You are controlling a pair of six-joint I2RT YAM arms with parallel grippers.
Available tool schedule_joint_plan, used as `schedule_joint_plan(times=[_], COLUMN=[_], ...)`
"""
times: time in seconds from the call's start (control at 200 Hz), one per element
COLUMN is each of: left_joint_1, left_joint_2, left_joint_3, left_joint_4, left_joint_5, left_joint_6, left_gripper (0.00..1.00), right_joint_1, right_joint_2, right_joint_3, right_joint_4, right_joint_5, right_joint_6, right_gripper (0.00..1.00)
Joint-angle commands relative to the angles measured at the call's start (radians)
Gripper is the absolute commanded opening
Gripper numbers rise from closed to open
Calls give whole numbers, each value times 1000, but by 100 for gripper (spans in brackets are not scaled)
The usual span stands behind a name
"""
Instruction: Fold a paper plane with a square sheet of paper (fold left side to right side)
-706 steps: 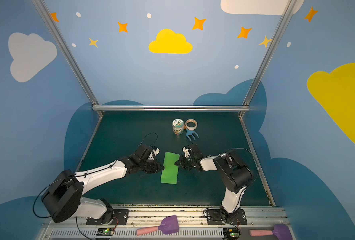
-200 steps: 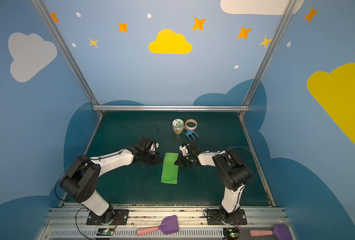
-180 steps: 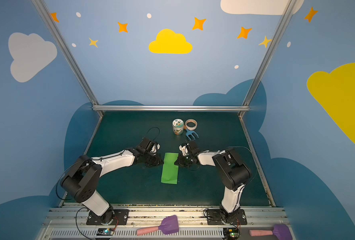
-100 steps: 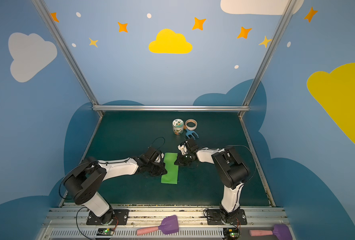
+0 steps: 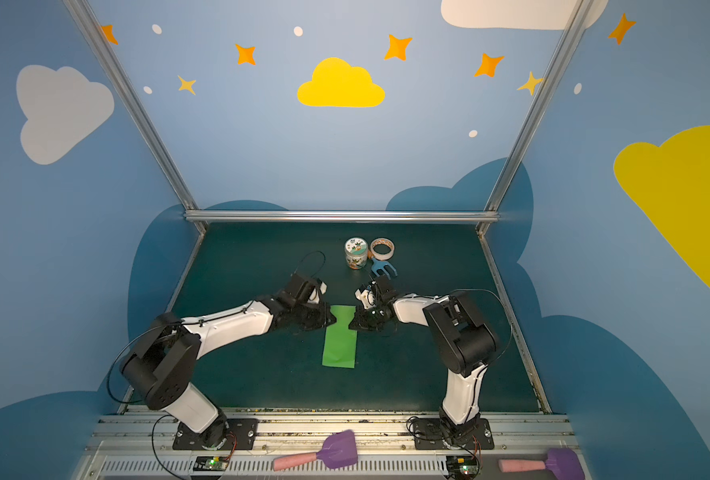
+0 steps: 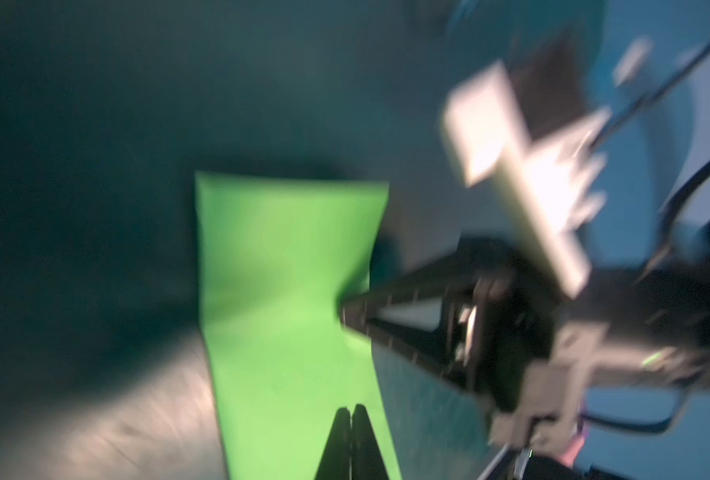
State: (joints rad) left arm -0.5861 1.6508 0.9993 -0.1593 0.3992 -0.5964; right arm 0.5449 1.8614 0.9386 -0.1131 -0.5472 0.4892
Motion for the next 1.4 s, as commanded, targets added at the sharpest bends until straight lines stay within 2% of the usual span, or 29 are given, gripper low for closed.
schedule_joint_plan(times=[0.0, 0.16, 0.31, 0.926, 1.141, 1.397], left_joint_1=[54, 78, 78, 84, 83, 80], left_joint_2=[78, 162, 205, 336, 328, 328], left_joint_3=[76, 164, 190, 224, 190, 180], left_joint_4=[-130, -184, -196, -225, -203, -199], left_joint_5=[45, 102, 126, 59, 53, 55], left_joint_6=[126, 199, 217, 245, 233, 235], left_gripper=[4, 4, 4, 4, 4, 3], right_joint_1=[-31, -31, -29, -31, -27, 19], right_joint_2=[85, 81, 82, 66, -27, -161], right_joint_3=[-59, -64, -66, -51, 12, 37], right_joint_4=[-157, -150, -146, -149, -165, -89], right_joint_5=[204, 204, 201, 169, 84, 25], right_joint_6=[-15, -10, -7, -3, 28, 149], right_gripper=[0, 0, 0, 0, 0, 0])
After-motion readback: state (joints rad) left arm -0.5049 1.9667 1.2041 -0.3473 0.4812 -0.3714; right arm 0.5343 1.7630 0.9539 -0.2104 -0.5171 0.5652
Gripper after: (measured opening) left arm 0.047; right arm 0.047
